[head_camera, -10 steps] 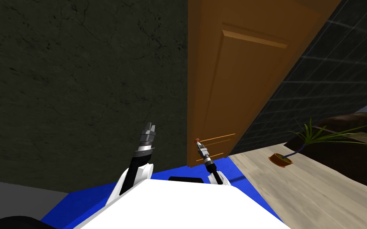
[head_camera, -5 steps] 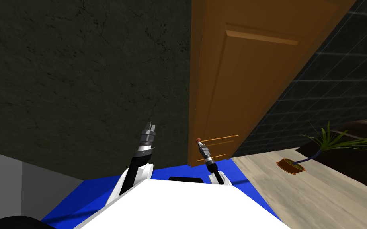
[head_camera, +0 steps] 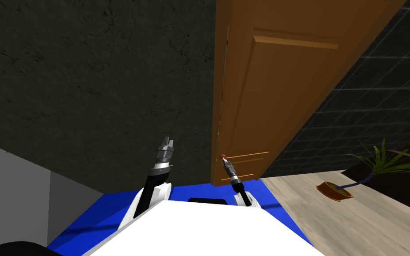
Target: Pull the door open
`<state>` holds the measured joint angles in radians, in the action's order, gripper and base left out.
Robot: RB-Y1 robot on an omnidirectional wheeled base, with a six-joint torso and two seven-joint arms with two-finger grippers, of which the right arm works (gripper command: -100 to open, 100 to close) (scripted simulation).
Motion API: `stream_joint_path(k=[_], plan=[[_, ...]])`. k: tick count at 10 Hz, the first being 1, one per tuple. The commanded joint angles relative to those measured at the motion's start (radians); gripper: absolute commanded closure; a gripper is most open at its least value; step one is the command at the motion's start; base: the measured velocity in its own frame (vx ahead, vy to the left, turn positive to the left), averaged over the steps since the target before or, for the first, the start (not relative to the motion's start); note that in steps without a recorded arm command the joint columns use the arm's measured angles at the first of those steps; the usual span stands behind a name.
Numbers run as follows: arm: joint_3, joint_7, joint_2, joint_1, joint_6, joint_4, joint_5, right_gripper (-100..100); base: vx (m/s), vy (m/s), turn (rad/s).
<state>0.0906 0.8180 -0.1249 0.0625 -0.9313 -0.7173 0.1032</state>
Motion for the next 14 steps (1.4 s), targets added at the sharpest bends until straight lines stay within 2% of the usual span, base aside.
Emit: stream_joint_path(k=[1, 2, 3, 4, 6, 7, 8, 10, 11, 14], plan=[[0.030, -0.050, 0.009, -0.012, 0.006, 0.002, -0.020, 100, -0.025, -0.014, 0.090], [0.030, -0.051, 0.009, -0.012, 0.006, 0.002, -0.020, 100, -0.027, -0.010, 0.062], [0.038, -0.085, 0.003, -0.013, 0.004, 0.002, -0.046, 100, -0.028, -0.004, 0.097], [0.038, -0.090, 0.003, -0.013, 0.004, 0.002, -0.046, 100, -0.031, -0.004, 0.058], [0.054, -0.154, -0.011, -0.013, 0.001, 0.001, -0.097, 100, -0.046, -0.010, 0.108], [0.054, -0.168, -0.011, -0.013, 0.001, 0.001, -0.097, 100, -0.033, -0.020, 0.070], [0.062, -0.200, -0.018, -0.014, -0.001, 0.001, -0.124, 100, -0.024, -0.001, 0.052], [0.062, -0.208, -0.018, -0.014, -0.001, 0.001, -0.124, 100, -0.013, -0.006, 0.035], [0.071, -0.249, -0.025, -0.014, -0.003, 0.000, -0.152, 100, -0.034, -0.012, 0.087], [0.071, -0.249, -0.025, -0.014, -0.003, 0.000, -0.152, 100, -0.018, 0.002, 0.008]])
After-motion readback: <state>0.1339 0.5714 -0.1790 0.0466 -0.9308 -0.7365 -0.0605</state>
